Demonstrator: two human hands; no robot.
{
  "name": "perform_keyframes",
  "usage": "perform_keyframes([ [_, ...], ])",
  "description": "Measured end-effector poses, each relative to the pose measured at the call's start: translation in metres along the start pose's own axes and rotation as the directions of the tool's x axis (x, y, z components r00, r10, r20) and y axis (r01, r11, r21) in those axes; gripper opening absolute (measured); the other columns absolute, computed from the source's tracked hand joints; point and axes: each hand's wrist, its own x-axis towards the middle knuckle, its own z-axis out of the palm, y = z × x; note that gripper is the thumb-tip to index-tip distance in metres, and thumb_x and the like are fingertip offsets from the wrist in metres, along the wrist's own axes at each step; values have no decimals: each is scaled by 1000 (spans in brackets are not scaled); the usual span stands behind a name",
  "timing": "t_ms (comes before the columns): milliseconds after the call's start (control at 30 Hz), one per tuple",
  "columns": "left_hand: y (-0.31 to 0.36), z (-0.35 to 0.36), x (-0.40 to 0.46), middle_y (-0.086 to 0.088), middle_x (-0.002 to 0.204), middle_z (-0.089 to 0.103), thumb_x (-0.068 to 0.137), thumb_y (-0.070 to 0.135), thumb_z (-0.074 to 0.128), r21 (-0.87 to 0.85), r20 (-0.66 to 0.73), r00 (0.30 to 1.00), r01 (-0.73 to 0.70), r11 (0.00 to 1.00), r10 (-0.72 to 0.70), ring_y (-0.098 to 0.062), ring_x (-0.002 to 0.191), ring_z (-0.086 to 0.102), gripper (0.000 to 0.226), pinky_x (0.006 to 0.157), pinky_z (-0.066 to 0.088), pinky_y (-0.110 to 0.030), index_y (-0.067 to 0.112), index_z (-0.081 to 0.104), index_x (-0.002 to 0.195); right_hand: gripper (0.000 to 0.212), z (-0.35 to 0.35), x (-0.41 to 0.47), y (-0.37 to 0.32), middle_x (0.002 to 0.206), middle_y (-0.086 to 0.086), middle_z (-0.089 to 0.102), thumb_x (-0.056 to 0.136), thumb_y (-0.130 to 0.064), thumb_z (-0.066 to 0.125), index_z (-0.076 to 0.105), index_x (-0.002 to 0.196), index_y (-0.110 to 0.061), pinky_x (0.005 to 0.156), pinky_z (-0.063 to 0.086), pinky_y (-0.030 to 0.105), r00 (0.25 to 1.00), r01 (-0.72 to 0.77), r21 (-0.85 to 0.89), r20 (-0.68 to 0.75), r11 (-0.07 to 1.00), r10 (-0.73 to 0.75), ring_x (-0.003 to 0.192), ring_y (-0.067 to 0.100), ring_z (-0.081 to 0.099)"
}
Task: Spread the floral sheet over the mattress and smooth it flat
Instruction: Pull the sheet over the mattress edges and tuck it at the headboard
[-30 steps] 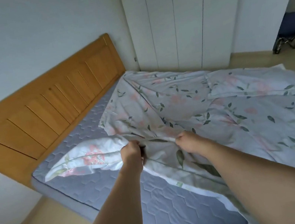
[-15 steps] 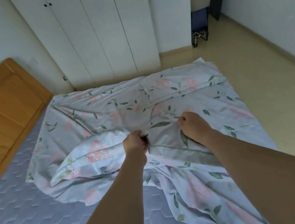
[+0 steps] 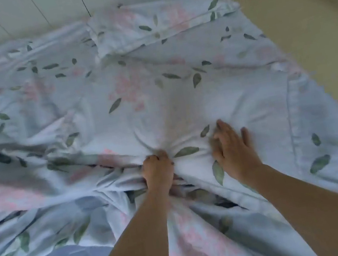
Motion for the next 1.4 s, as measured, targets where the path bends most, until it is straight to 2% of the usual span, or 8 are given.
perform_keyframes([
  [33,-11,15,3,-16,126,53,100,36,25,183,-81,992,-85,979,102,-30,114,46,48,105,33,-44,7,56,120,67,8,-1,4,160,5,14,86,-44,11,38,140,-14,117,-6,45,999,15,-87,-48,996,-19,147,18,13],
  [100,-54,63,11,-19,129,51,97,39,26,461,-250,927,-142,876,281,-35,127,39,51,111,21,-49,4,58,117,63,69,1,10,158,11,21,84,-38,27,42,138,-9,117,-9,43,989,48,-129,-129,991,-65,146,23,14],
  [200,-84,101,34,-22,120,55,94,31,41,591,-409,791,-152,792,456,-39,122,44,36,110,20,-51,1,59,103,53,120,10,17,152,14,35,78,-33,41,44,126,-11,116,-8,41,953,89,-94,-281,992,-112,141,25,19],
  [267,-86,98,34,-22,121,55,94,31,38,630,-397,801,-116,768,448,-40,122,44,38,110,21,-52,2,59,104,50,120,11,15,150,15,38,77,-31,42,44,123,-10,116,-10,40,947,83,-76,-304,994,-103,141,26,18],
  [800,-86,97,39,-23,122,48,88,30,47,637,-361,835,-104,764,416,-40,119,40,37,110,23,-54,5,47,115,43,118,20,15,142,8,30,74,-34,38,43,112,-14,115,-14,33,962,58,-60,-264,997,-72,136,18,11],
  [1167,-81,96,38,-19,122,55,91,36,41,546,-379,832,-153,824,406,-37,121,45,38,107,26,-54,5,59,104,48,120,12,15,149,13,36,79,-29,41,44,123,-11,116,-9,40,930,86,-92,-351,992,-113,140,27,22],
  [1333,-74,78,32,-18,127,54,92,42,36,441,-245,906,-213,872,345,-38,125,44,50,109,24,-53,2,60,110,59,100,-23,-4,152,11,36,86,-34,35,45,138,-8,117,-4,39,959,16,17,-282,1000,-10,143,26,27],
  [1400,-71,58,16,-12,145,38,95,42,34,396,-38,956,-254,882,292,-32,138,26,50,116,11,-46,9,48,130,56,92,-73,-18,147,10,43,87,-36,33,50,134,-9,116,7,42,978,38,172,-207,984,-2,138,22,34],
])
